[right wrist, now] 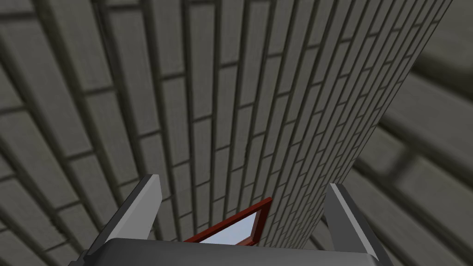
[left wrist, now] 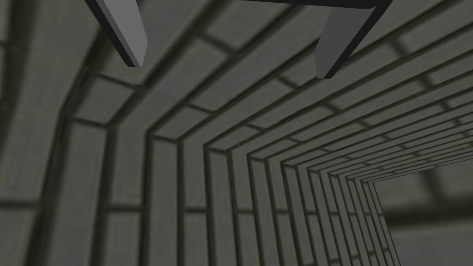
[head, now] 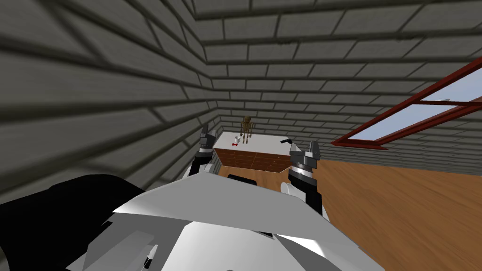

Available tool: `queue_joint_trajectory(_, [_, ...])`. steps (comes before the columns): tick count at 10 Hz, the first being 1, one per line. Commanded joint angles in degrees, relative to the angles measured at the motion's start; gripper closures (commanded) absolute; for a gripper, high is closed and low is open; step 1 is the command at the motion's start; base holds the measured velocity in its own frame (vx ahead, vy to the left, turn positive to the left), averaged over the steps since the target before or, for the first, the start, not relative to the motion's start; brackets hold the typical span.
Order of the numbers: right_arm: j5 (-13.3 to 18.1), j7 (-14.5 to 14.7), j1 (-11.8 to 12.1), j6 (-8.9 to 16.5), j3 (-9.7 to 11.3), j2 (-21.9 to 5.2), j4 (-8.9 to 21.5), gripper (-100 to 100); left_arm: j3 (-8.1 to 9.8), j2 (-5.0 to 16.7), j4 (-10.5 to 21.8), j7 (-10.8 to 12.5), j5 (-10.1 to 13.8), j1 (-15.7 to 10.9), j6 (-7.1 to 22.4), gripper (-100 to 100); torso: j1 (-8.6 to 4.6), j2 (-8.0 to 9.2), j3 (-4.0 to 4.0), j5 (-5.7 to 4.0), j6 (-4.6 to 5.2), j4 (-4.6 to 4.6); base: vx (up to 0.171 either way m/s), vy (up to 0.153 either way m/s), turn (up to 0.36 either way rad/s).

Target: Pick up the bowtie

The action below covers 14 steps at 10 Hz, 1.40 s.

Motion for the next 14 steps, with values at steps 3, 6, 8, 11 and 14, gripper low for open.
queue_joint_trajectory(3, [0.00, 0.00, 0.00, 0.00, 0.00, 0.00, 0.00, 0, 0.92, 2.31, 2.57, 0.12, 0.95, -3.01, 4.20, -100, 0.03, 0.08, 0.05, 0.01, 0.00, 0.02, -0.028, 0.005, -0.020])
queue_joint_trajectory(6, [0.00, 0.00, -0.01, 0.00, 0.00, 0.00, 0.00, 0, 1.65, 3.70, 4.82, 0.34, 1.70, -5.39, 7.72, -100, 0.06, 0.17, 0.09, 0.02, 0.01, 0.04, -0.044, 0.009, -0.022])
queue_joint_trajectory(8, [0.00, 0.00, 0.00, 0.00, 0.00, 0.00, 0.00, 0, 2.52, 5.15, 7.70, 0.72, 2.60, -8.34, 11.44, -100, 0.04, 0.10, 0.06, 0.01, 0.01, 0.02, -0.029, 0.008, -0.031])
queue_joint_trajectory(11, [0.00, 0.00, 0.00, 0.00, 0.00, 0.00, 0.00, 0, 3.00, 5.90, 9.35, 1.00, 3.09, -10.02, 14.62, -100, 0.06, 0.06, 0.04, 0.01, 0.01, 0.02, -0.021, 0.011, -0.020])
queue_joint_trajectory(14, [0.00, 0.00, 0.00, 0.00, 0.00, 0.00, 0.00, 0, 4.04, 7.47, 13.04, 1.70, 4.11, -13.70, 19.57, -100, 0.05, 0.04, 0.02, 0.01, -0.01, 0.01, -0.015, 0.011, -0.031])
